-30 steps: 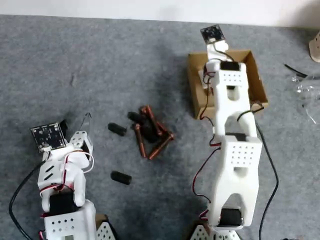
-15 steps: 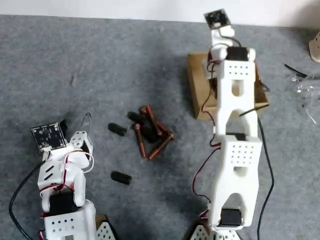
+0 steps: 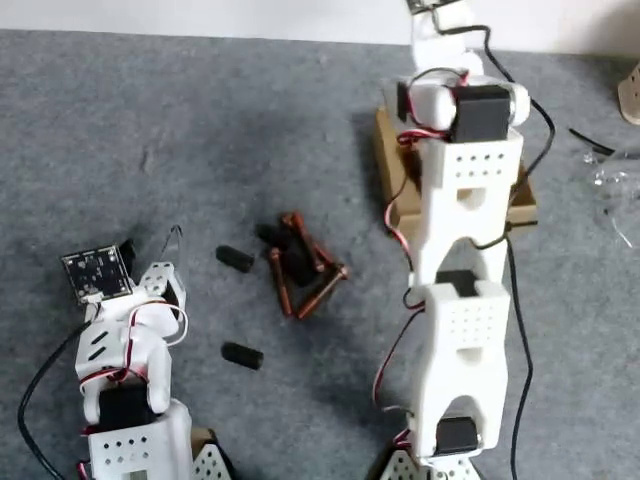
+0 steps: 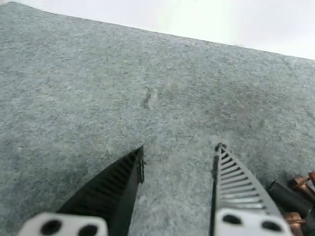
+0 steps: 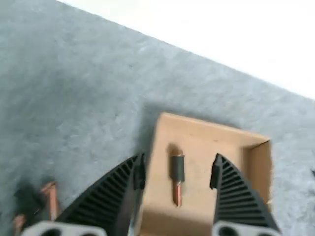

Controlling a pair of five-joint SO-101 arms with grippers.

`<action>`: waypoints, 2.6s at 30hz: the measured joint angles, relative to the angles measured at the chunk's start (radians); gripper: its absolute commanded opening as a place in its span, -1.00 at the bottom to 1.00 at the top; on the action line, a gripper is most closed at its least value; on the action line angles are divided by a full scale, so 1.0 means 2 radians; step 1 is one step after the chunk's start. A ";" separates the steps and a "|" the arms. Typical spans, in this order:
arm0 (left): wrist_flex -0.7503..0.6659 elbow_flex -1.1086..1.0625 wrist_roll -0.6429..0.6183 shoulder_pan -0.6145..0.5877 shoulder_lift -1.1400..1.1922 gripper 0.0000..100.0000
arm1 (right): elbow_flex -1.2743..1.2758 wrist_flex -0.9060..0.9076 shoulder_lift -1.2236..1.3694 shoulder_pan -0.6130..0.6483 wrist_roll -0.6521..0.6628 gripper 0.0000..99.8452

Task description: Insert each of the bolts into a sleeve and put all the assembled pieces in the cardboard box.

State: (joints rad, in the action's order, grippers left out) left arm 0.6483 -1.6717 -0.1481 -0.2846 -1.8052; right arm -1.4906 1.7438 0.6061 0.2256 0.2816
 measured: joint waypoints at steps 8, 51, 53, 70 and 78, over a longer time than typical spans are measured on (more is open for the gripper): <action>0.000 0.000 0.000 0.000 0.000 -0.57 | 0.295 0.000 -0.168 0.110 0.000 -0.61; 0.000 0.000 0.000 0.000 0.000 -0.57 | 0.934 -0.406 -0.250 0.282 0.063 -0.61; 0.000 0.000 0.000 0.000 0.000 -0.57 | 0.912 -0.406 -0.231 0.275 0.063 -0.61; 0.000 0.000 0.000 0.000 0.000 -0.57 | 0.866 -0.406 -0.183 0.223 0.064 -0.61; 0.000 0.000 0.000 0.000 0.000 -0.57 | 0.867 -0.429 -0.169 0.219 0.064 -0.61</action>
State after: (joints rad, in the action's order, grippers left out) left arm 0.6483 -1.6717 -0.1481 -0.2846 -1.8052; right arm 0.2432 0.8861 0.2685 0.6628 0.4104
